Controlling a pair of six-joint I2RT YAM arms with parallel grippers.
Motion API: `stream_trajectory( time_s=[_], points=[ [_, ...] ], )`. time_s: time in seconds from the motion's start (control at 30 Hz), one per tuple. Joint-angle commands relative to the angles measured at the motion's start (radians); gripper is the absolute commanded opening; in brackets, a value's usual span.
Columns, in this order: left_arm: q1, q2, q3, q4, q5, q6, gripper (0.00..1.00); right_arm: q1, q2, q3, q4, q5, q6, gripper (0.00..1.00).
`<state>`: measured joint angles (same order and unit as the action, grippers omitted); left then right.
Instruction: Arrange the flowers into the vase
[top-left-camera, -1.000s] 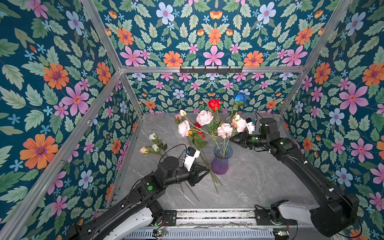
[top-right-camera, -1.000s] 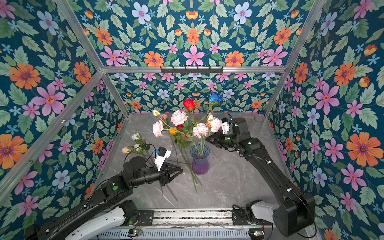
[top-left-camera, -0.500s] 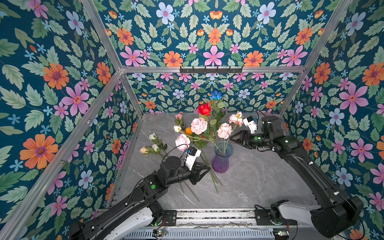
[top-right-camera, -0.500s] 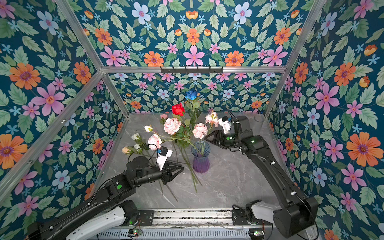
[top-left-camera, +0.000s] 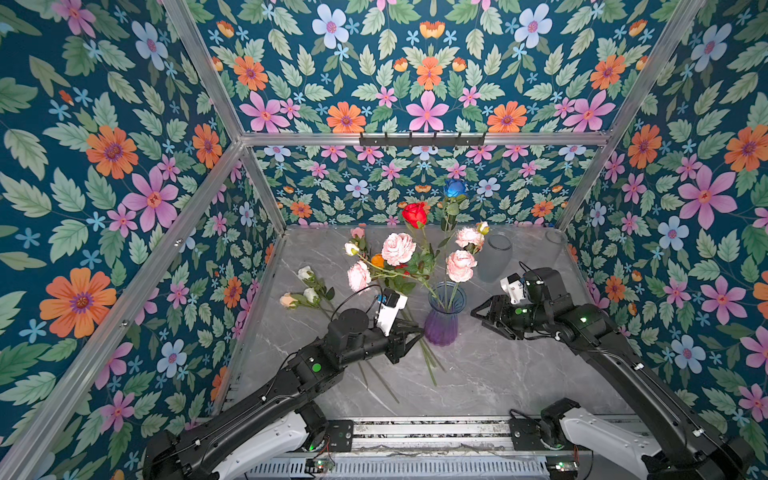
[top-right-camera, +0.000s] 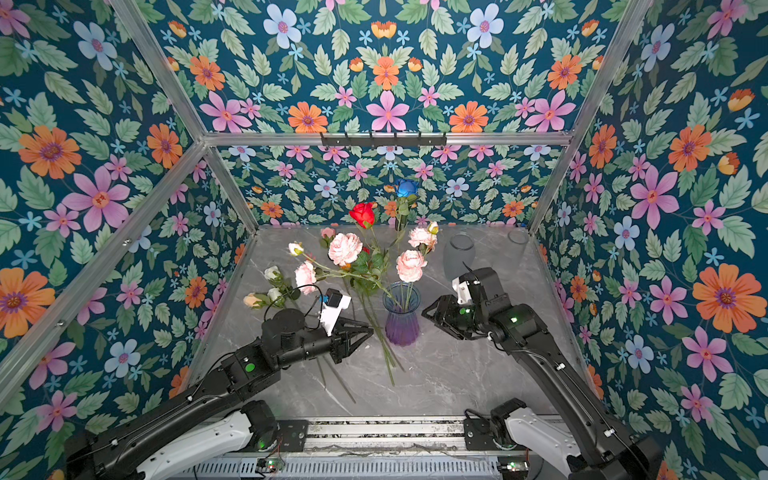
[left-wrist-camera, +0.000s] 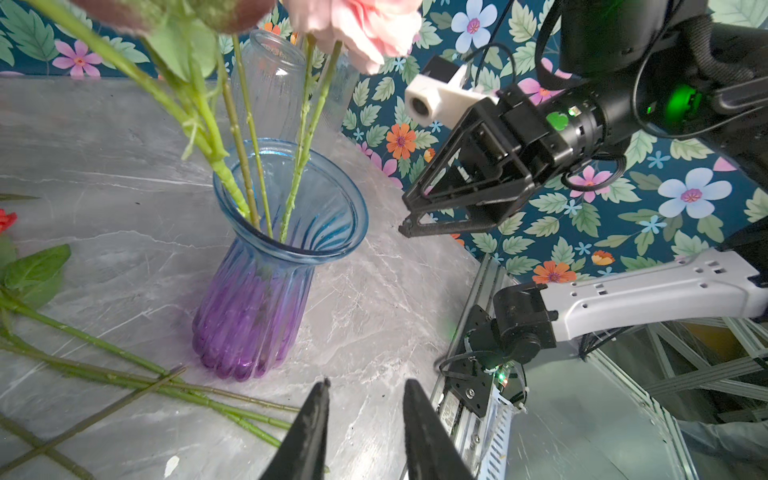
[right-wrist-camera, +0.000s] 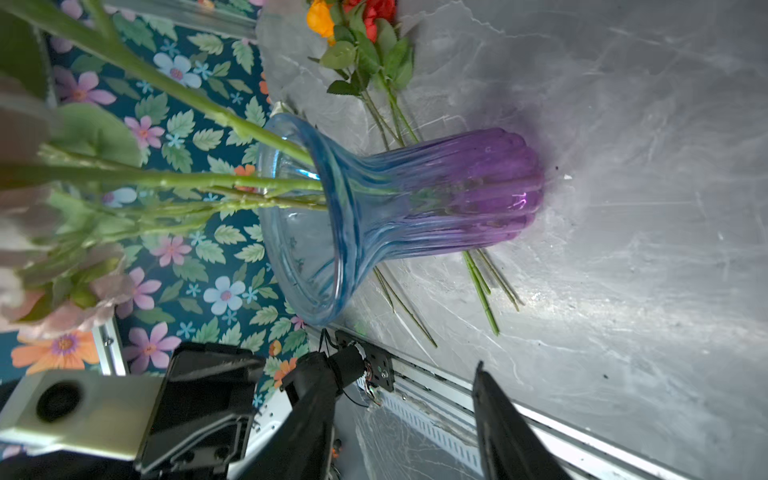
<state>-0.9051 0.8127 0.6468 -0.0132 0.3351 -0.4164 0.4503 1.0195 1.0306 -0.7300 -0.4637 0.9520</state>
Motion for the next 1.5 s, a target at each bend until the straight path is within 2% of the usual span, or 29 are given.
stream_trajectory(
  time_s=[0.0,0.13,0.2,0.3,0.57,0.77,0.9,0.97,1.1,1.23,1.47],
  points=[
    [0.000,-0.005,0.011,0.029,-0.014,0.017,0.33,0.070,0.060,0.095,-0.087,0.150,0.164,0.51],
    [0.000,-0.025,0.009,0.013,-0.028,0.026,0.33,0.153,0.145,0.200,-0.149,0.218,0.210,0.44],
    [0.000,-0.041,0.003,0.010,-0.039,0.027,0.34,0.166,0.175,0.226,-0.169,0.235,0.229,0.43],
    [0.000,-0.061,0.001,-0.007,-0.055,0.029,0.34,0.171,0.218,0.265,-0.211,0.262,0.229,0.41],
    [0.000,-0.139,-0.005,-0.090,-0.122,0.039,0.34,0.170,0.320,0.307,-0.184,0.244,0.201,0.35],
    [0.000,-0.215,0.034,-0.202,-0.257,-0.080,0.34,0.171,0.359,0.314,-0.185,0.270,0.213,0.32],
    [0.000,-0.251,0.116,-0.345,-0.310,-0.149,0.42,0.169,0.390,0.321,-0.181,0.291,0.215,0.29],
    [0.000,-0.257,0.173,-0.434,-0.314,-0.153,0.43,0.170,0.406,0.331,-0.189,0.306,0.214,0.27],
    [0.000,-0.271,0.293,-0.608,-0.327,-0.124,0.44,0.170,0.428,0.345,-0.202,0.323,0.218,0.17],
    [0.000,-0.330,0.303,-0.659,-0.362,-0.057,0.44,0.152,0.436,0.352,-0.187,0.314,0.207,0.00],
    [0.000,-0.463,0.189,-0.585,-0.362,-0.021,0.45,0.057,0.473,0.427,-0.184,0.275,0.146,0.00]
  ],
)
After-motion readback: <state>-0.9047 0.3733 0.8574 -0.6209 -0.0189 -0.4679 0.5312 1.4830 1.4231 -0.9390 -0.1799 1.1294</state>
